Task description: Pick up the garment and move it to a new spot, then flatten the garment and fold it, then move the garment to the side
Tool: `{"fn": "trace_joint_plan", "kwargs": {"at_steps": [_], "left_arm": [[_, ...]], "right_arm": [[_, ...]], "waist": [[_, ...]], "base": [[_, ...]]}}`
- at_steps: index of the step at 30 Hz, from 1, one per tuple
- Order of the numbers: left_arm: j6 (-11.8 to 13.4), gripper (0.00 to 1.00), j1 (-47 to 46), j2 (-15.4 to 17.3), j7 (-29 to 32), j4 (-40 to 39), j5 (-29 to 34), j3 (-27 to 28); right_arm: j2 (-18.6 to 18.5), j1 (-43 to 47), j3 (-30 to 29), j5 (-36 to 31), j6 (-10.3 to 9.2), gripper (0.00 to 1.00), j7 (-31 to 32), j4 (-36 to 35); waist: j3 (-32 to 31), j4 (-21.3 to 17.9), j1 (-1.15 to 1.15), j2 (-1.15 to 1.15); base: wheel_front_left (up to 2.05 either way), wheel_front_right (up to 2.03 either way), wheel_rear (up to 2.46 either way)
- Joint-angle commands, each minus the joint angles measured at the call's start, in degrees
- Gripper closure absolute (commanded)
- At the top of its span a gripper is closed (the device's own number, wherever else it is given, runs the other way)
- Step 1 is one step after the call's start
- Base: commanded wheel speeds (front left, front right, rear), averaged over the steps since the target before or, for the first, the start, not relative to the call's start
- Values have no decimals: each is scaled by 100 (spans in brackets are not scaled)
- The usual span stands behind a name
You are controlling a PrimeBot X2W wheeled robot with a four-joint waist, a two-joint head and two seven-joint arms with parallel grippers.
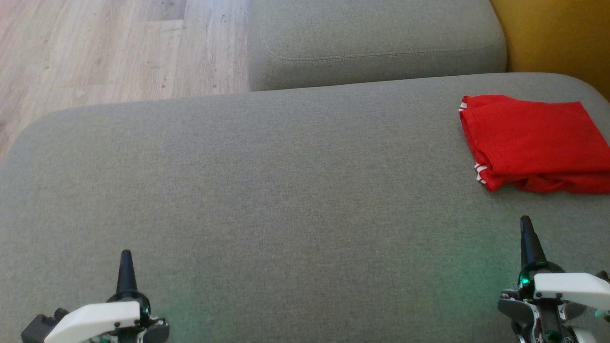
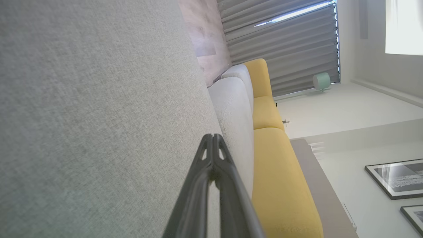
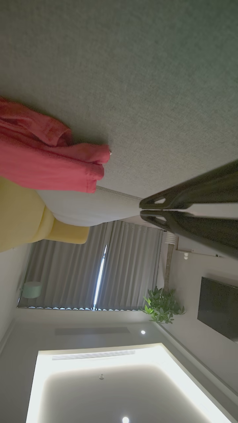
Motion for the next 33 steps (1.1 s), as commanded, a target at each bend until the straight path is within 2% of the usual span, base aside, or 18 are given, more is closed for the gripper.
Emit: {"fn": "trace_joint_plan", "kwargs": {"at_steps": [1, 21, 33], "left_arm": [[-55, 100, -361, 73, 69, -128, -222, 233], [-238, 100, -714, 58, 399, 14, -1519, 496], [-238, 100, -718, 35, 426, 16, -1496, 529]], "right_arm": [[-117, -333, 44, 237, 18, 100, 84, -160], [-112, -643, -149, 1510, 21, 100, 410, -93], [-91, -646, -179, 1489, 21, 100, 435, -91]], "waist": [[8, -5, 0, 0], [82, -52, 0, 0], [82, -52, 0, 0]], "base": [[0, 0, 0], [0, 0, 0], [0, 0, 0]]}}
